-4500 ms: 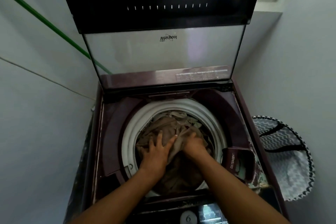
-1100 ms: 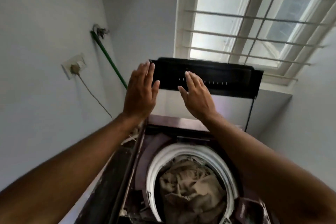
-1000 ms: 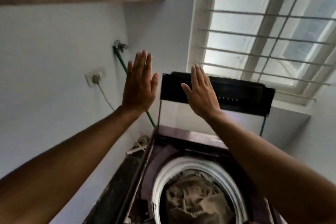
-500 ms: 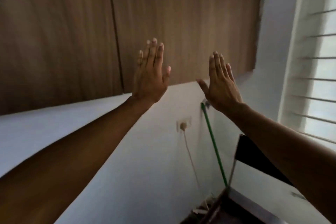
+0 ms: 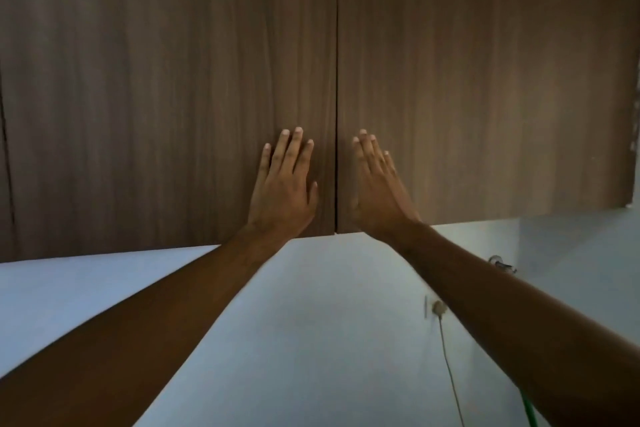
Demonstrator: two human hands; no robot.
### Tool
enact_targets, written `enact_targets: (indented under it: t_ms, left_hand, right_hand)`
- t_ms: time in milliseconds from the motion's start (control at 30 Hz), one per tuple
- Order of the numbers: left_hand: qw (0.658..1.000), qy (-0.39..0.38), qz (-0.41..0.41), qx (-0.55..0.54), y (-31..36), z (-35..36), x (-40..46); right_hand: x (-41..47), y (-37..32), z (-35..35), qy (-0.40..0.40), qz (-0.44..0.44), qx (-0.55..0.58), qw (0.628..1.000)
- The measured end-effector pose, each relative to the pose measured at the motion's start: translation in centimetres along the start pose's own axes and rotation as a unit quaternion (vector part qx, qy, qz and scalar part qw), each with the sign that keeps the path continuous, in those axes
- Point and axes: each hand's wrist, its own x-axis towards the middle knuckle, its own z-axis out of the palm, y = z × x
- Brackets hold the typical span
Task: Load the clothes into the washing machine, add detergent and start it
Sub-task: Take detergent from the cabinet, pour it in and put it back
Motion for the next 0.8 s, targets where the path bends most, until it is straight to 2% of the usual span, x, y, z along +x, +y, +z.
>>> enact_targets:
  t_ms: [167, 333, 500, 633, 800]
  left_hand:
    - [0.997, -0.023, 0.018, 0.074, -0.7, 1.9, -0.1]
    - [0.994, -0.037, 0.021, 0.096, -0.7, 3.0, 0.0]
    - [0.987, -0.092, 0.049, 0.120, -0.5, 2.5, -0.7]
    - [0.980, -0.099, 0.023, 0.173, 1.2, 2.0, -1.2]
    - [0.970, -0.123, -0.019, 0.207, 3.1, 1.2, -1.1]
  right_hand:
    - [0.9, -2.9, 3.8, -0.056, -0.056, 0.046, 0.996]
    - [0.7, -3.3, 6.5, -0.024, -0.054, -0.004, 0.998]
    - [0.6, -2.0, 5.5, -0.048, -0.082, -0.005, 0.995]
    - [0.8, -1.5, 4.5, -0.060, -0.079, 0.021, 0.995]
    - [0.6, -2.6, 2.7, -0.101, -0.025, 0.103, 0.989]
